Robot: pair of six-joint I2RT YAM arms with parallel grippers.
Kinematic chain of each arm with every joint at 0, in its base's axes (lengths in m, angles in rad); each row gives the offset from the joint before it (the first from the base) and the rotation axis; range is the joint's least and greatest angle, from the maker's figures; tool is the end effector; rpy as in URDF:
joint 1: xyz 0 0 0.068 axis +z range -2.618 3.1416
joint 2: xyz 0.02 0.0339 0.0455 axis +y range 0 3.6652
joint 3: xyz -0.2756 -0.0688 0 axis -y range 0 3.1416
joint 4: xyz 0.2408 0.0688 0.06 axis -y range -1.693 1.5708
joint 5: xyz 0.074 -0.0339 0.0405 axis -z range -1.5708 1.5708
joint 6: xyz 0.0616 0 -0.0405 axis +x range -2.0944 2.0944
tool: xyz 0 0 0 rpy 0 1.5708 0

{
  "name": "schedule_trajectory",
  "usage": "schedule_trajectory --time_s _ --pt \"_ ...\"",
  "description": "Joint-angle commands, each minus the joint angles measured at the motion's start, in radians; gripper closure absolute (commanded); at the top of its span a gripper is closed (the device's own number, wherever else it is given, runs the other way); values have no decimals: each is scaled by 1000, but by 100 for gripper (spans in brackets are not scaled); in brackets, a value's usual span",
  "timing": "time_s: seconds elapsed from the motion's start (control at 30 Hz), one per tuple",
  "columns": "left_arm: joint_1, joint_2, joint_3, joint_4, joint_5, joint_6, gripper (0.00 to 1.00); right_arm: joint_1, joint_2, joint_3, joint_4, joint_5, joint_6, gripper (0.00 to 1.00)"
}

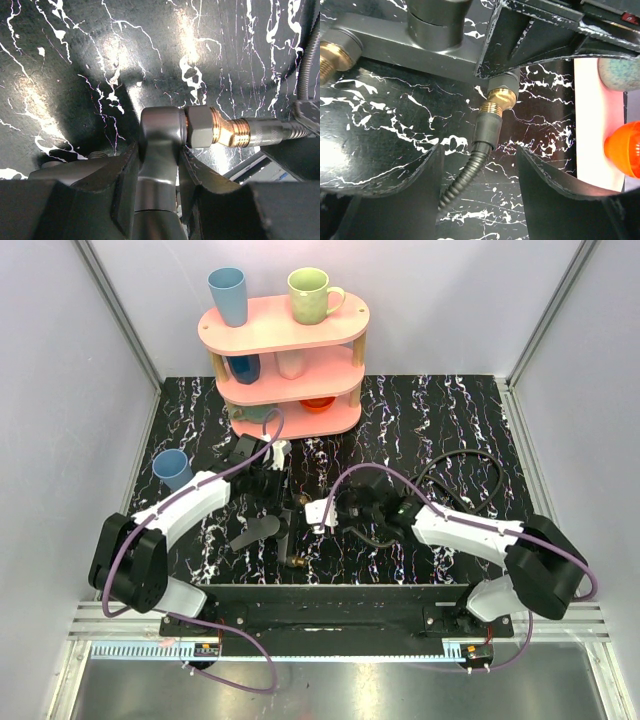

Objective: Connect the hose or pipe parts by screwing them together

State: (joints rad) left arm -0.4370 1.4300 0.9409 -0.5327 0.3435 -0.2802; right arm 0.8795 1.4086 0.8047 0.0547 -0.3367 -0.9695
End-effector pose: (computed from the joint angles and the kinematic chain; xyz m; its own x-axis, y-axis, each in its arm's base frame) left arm 0.2548 -0.1419 0.2136 -0.8970 0.1316 -0.4220 0.3222 0.8482 -0.4204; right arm 0.1886 0.2599 0.2292 0.5595 -0.5447 -0.6247 -0.7874 -0.1140 -0.6058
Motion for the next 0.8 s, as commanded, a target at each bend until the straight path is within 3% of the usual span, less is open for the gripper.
schedule_trajectory --time_s 0.0,0.33,0.43,0.47,0.53,0.57,0.77 --pt "1 13 48 19 121 -28 100 16 50 60 25 68 -38 36" --pt "3 32 48 25 137 -37 100 38 122 45 163 117 -5 45" --pt "3 32 49 25 138 -40 100 45 125 18 220 128 21 67" --pt "3 32 47 30 146 -43 100 45 127 13 227 125 37 86" --pt "12 30 29 78 199 -71 100 46 136 22 223 98 58 96" --pt "21 29 21 97 239 -88 100 45 138 24 226 87 98 100" --pt "21 15 4 178 230 -140 100 45 182 103 228 -7 392 100"
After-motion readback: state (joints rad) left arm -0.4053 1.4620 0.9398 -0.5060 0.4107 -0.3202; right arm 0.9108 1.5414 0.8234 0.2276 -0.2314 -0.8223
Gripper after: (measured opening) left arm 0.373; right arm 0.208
